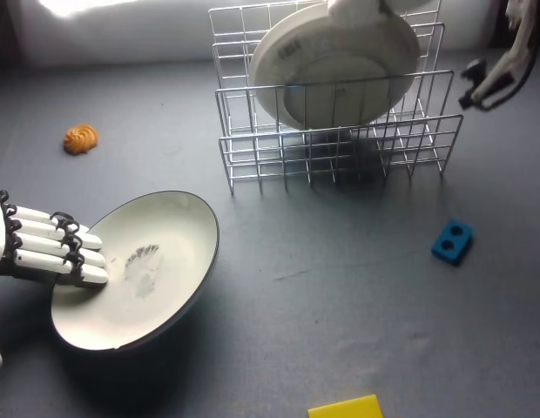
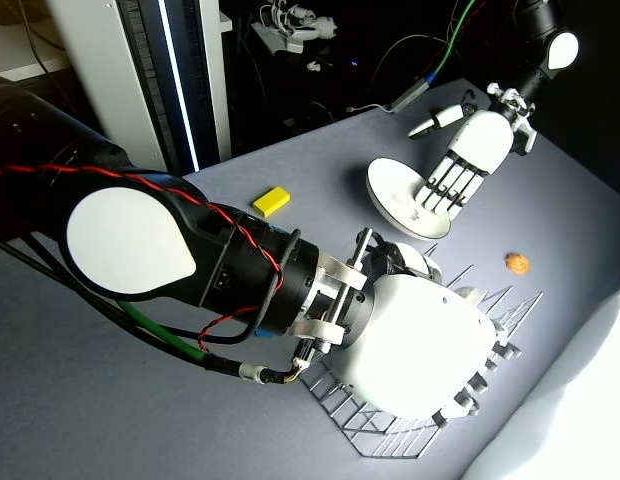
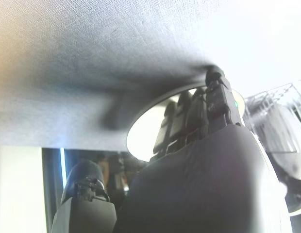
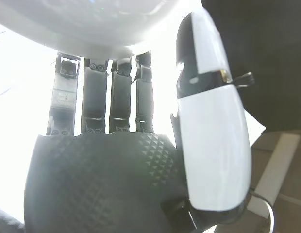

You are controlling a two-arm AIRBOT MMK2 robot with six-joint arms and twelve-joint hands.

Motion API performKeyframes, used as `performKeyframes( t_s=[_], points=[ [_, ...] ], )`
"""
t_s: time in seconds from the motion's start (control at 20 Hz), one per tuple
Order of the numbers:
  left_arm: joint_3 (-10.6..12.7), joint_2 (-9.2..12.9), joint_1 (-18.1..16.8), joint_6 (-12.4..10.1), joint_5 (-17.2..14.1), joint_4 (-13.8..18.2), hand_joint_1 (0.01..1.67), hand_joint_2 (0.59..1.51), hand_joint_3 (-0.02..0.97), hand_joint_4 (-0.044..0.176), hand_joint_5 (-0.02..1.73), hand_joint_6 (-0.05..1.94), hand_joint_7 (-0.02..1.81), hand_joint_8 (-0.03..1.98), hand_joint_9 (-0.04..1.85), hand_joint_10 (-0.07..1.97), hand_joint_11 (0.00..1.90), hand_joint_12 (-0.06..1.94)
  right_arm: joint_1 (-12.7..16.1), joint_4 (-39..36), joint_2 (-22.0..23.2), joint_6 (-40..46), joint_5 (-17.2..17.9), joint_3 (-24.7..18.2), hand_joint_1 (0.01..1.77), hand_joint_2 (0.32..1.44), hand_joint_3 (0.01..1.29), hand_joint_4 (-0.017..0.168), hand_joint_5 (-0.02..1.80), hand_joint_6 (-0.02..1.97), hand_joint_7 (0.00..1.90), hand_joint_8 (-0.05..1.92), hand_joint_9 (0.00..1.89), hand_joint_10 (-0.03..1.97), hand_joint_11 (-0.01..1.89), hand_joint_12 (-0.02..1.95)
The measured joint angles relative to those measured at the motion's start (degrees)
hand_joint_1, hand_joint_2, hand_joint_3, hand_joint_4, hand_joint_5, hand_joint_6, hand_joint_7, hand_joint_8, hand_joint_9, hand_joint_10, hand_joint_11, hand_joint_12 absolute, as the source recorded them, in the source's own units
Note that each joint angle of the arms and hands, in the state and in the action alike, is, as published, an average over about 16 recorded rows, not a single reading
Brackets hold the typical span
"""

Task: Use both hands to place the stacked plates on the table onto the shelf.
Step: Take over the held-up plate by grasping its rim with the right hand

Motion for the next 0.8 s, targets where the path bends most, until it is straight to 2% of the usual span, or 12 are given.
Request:
performKeyframes(
  t_s=[0.25, 0.5, 0.65, 0.8],
  points=[
    [0.0, 0.0, 0.3, -0.2, 0.0, -0.3, 0.01, 1.085, 0.012, 0.0, 0.01, -0.01, 0.0, -0.02, -0.03, -0.06, 0.03, -0.02, 2.9, -5.6, 1.3, -5.1, 0.9, -3.9, 1.02, 0.99, 0.01, -0.003, 0.36, 0.02, 0.41, 0.02, 0.42, 0.02, 0.14, 0.75],
    [0.0, -0.1, 0.3, -0.4, 0.0, -0.4, 0.01, 1.087, 0.012, 0.0, 0.01, -0.01, 0.0, -0.02, -0.03, -0.06, 0.03, -0.02, 4.9, -12.1, 2.5, -13.5, 0.9, -10.8, 1.02, 0.94, 0.01, -0.003, 0.16, 0.02, 0.18, 0.02, 0.18, 0.02, 0.03, 0.39],
    [0.0, -0.1, 0.4, -0.4, 0.0, -0.4, 0.01, 1.087, 0.011, 0.0, 0.01, -0.01, 0.0, -0.02, -0.03, -0.06, 0.03, -0.02, 4.6, -14.4, 3.0, -21.1, 0.5, -15.9, 1.05, 0.91, 0.01, -0.001, 0.07, 0.02, 0.08, 0.02, 0.07, 0.02, 0.02, 0.15],
    [0.0, -0.1, 0.4, -0.4, 0.0, -0.5, 0.01, 1.089, 0.012, 0.0, 0.01, -0.01, 0.0, -0.02, -0.03, -0.06, 0.03, -0.02, 3.0, -11.2, 3.1, -32.1, 0.4, -20.6, 1.11, 0.89, 0.01, 0.0, 0.02, 0.02, 0.03, 0.01, 0.03, 0.02, 0.02, 0.02]
  ],
)
